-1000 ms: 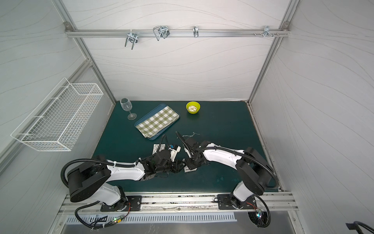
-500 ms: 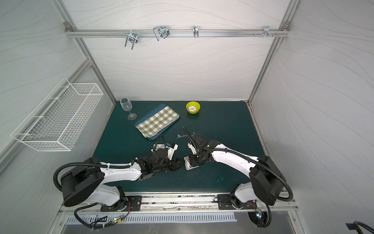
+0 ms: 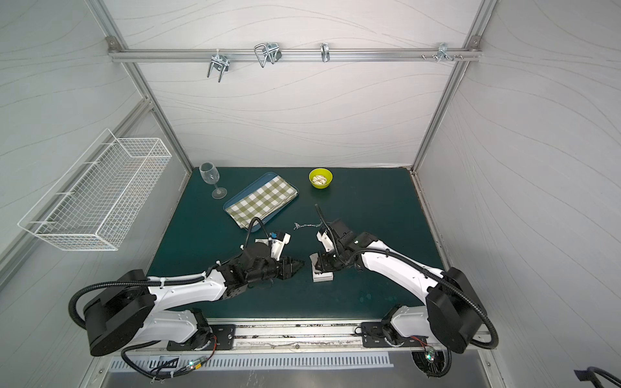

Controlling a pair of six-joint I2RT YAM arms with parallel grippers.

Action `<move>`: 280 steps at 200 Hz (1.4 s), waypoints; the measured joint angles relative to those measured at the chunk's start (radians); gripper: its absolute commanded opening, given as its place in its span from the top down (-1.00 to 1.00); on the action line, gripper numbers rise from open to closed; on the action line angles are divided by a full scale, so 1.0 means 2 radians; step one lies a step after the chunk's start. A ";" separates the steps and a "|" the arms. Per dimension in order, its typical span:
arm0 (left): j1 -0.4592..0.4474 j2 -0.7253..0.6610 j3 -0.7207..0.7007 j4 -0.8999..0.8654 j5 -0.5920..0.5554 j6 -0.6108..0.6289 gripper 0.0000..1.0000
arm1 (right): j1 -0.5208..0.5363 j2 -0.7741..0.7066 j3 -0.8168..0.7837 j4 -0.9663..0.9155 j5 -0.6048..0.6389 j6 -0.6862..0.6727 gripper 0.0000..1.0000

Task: Take the necklace out of the lift-off lid jewelry box
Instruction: Take out the inner lining from the jewelry box.

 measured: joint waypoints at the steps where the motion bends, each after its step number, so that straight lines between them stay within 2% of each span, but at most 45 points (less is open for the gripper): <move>1: 0.000 -0.001 0.000 0.001 0.001 -0.001 0.08 | 0.000 -0.001 0.000 0.000 0.000 0.000 0.57; 59: 0.025 -0.006 0.000 0.062 0.057 -0.047 0.09 | -0.006 -0.054 0.001 0.015 -0.016 0.018 0.55; 120: 0.027 0.013 0.009 0.106 0.086 -0.054 0.25 | -0.009 -0.069 0.001 0.023 -0.034 0.032 0.54; 179: 0.027 0.035 0.018 0.133 0.100 -0.059 0.29 | -0.009 -0.079 0.001 0.023 -0.040 0.034 0.53; 195: 0.027 0.039 0.023 0.135 0.101 -0.059 0.41 | -0.009 -0.081 0.001 0.023 -0.042 0.035 0.53; 219: 0.027 0.042 0.028 0.140 0.104 -0.057 1.00 | -0.009 -0.084 0.001 0.023 -0.044 0.035 0.50; 244: 0.027 0.042 0.034 0.138 0.110 -0.051 1.00 | -0.009 -0.086 0.001 0.023 -0.043 0.035 0.39; 280: 0.027 0.017 0.043 0.082 0.110 -0.013 1.00 | -0.010 -0.102 0.001 0.028 -0.048 0.033 0.03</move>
